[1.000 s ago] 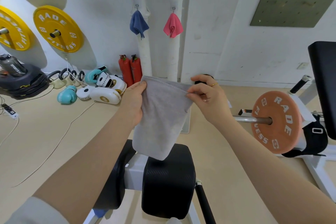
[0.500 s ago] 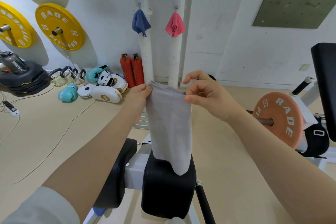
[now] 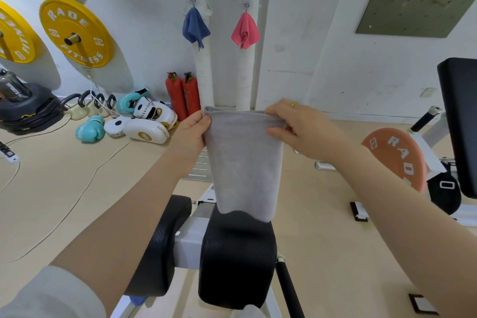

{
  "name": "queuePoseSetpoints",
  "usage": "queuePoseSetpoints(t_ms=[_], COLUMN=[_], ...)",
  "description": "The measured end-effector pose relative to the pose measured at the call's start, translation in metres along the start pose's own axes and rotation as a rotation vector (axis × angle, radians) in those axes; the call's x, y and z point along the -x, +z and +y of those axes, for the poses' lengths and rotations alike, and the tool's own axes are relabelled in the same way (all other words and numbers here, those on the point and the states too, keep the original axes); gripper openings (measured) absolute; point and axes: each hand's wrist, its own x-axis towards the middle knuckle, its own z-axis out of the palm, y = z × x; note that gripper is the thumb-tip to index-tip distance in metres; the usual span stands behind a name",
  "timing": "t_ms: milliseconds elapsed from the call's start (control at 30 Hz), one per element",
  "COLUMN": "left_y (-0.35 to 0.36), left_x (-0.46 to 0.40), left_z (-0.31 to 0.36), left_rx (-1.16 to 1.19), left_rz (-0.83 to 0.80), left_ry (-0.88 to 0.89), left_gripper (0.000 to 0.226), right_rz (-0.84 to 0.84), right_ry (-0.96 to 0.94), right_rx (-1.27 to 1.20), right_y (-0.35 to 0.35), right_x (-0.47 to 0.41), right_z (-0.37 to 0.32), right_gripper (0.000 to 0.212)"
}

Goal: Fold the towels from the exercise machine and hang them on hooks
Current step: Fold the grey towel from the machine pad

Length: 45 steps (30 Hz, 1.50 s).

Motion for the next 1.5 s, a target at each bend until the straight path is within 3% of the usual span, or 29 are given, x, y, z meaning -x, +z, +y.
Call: queuePoseSetpoints(t_ms=[167,267,400,500,533,600,633,733,800,867,933,1000,1100,1167,1200,1400,1500], left_y=[0.004,0.009,0.008,0.009,0.011,0.015,0.017,0.020,0.017,0.009,-0.004,-0.018,-0.038,-0.049,-0.054,-0.072,-0.081], left_x=[-0.001,-0.006,-0.013,-0.017,-0.020,-0.027,-0.031,-0.037,-0.034,-0.027,-0.015,0.003,0.036,0.060,0.073,0.140,0.158], left_z=[-0.001,-0.003,-0.007,-0.012,-0.015,-0.019,-0.021,-0.022,-0.024,-0.034,-0.052,-0.074,-0.100,-0.113,-0.119,-0.144,-0.154], left_rx=[-0.060,-0.119,-0.229,-0.409,-0.450,-0.499,-0.496,-0.406,-0.370,-0.322,-0.353,-0.414,-0.404,-0.410,-0.436,-0.481,-0.514], left_rz=[-0.087,-0.058,-0.022,-0.020,-0.016,0.018,0.049,0.105,0.089,0.025,-0.087,-0.176,-0.247,-0.295,-0.323,-0.443,-0.471], left_ry=[-0.053,-0.040,-0.014,0.044,0.044,0.032,0.028,0.012,-0.008,-0.057,-0.102,-0.168,-0.326,-0.420,-0.460,-0.592,-0.637], left_gripper=[0.028,0.029,0.026,0.027,0.026,0.024,0.024,0.024,0.025,0.028,0.027,0.028,0.027,0.026,0.025,0.027,0.030], right_rz=[0.073,0.057,0.088,-0.124,-0.184,-0.146,-0.095,0.100,0.129,0.049,-0.117,-0.260,-0.431,-0.586,-0.640,-0.700,-0.689], right_ry=[0.086,0.124,0.221,0.327,0.322,0.343,0.381,0.471,0.545,0.570,0.558,0.602,0.626,0.646,0.640,0.622,0.608], right_rx=[0.096,0.221,-0.111,-0.190,-0.114,0.002,-0.009,-0.280,-0.583,-0.866,-0.941,-0.892,-0.718,-0.671,-0.681,-0.746,-0.845], right_y=[0.011,0.017,0.022,0.031,0.037,0.052,0.058,0.067,0.068,0.071,0.079,0.095,0.121,0.137,0.145,0.198,0.216], right_x=[-0.002,-0.006,-0.011,-0.015,-0.018,-0.027,-0.031,-0.036,-0.031,-0.017,0.001,0.023,0.053,0.071,0.080,0.137,0.154], right_z=[0.005,0.008,0.018,0.030,0.033,0.040,0.043,0.051,0.052,0.053,0.049,0.041,0.020,0.000,-0.007,-0.036,-0.042], right_gripper=[0.020,0.018,0.014,0.043,0.036,0.008,0.016,0.010,0.014,0.005,0.018,0.016,0.033,0.014,0.015,0.033,0.017])
